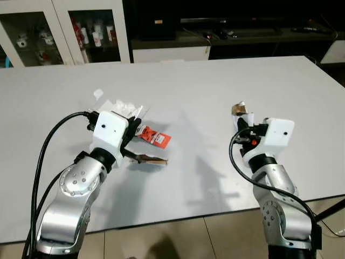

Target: Picking trash to rubbish bin

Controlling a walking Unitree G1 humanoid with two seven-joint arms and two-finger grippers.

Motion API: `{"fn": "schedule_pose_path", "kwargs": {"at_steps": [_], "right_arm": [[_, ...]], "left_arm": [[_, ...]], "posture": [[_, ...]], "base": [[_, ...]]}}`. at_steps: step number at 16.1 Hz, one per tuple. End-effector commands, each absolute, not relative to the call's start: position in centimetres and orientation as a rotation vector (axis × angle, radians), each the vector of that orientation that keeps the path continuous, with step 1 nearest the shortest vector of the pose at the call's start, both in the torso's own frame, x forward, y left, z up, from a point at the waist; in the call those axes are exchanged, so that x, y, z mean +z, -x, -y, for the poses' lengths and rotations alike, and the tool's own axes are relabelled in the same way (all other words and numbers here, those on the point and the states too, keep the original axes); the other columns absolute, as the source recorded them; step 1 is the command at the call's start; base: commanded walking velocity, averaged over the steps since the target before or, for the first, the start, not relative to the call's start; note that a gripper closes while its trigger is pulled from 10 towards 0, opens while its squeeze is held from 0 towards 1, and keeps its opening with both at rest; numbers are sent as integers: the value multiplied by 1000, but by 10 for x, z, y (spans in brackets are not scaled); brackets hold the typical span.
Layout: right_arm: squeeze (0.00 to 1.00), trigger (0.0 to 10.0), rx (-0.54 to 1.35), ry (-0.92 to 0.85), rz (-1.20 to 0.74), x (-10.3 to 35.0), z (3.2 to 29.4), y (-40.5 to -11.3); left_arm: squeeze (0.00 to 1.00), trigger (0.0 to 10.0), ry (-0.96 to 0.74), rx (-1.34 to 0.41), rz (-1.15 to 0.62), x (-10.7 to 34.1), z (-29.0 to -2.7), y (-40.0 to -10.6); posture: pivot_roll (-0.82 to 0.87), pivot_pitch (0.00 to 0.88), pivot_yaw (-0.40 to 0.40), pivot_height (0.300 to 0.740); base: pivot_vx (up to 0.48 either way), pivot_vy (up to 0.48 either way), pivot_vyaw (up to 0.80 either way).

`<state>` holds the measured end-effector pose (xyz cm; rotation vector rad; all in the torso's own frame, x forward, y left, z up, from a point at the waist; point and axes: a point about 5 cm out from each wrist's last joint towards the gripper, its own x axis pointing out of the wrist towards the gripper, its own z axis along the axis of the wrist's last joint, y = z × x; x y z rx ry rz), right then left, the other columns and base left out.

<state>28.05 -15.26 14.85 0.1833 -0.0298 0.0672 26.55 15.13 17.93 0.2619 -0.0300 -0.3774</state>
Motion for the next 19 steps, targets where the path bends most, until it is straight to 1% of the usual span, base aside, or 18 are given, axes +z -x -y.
{"fn": "schedule_pose_path", "kwargs": {"at_steps": [1, 5, 8, 9, 11, 15, 17, 19], "right_arm": [[0, 10000, 48, -186, 12, 146, 155, -277], [0, 10000, 22, -189, -1, 142, 157, -273], [0, 10000, -19, -190, 2, 141, 161, -266], [0, 10000, -25, -191, 3, 141, 162, -266], [0, 10000, -52, -189, 0, 139, 164, -260], [0, 10000, -94, -178, 2, 142, 169, -249], [0, 10000, -110, -165, -35, 136, 172, -239], [0, 10000, -98, -150, -73, 130, 171, -234]], "left_arm": [[0, 10000, -277, -382, 31, 181, -150, -264], [0, 10000, -288, -400, 28, 181, -150, -266], [0, 10000, -305, -439, 28, 184, -147, -270], [0, 10000, -306, -442, 28, 184, -147, -271], [0, 10000, -309, -459, 23, 185, -146, -274], [0, 10000, -297, -497, 17, 182, -139, -280], [0, 10000, -290, -520, 7, 178, -135, -280], [0, 10000, -283, -516, -15, 171, -137, -278]], "posture": [[45, 0, -39, 740], [38, 0, -14, 740], [26, 0, 26, 740], [26, 0, 26, 740], [2, 0, 54, 740], [-59, 0, 82, 740], [-87, 0, 97, 740], [-95, 3, 92, 740]], "base": [[-262, 0, 0], [-287, 0, 0], [-287, 0, 0], [-289, 0, 0], [-287, 0, 0], [-289, 0, 0], [-291, 0, 0], [-289, 0, 0]]}}
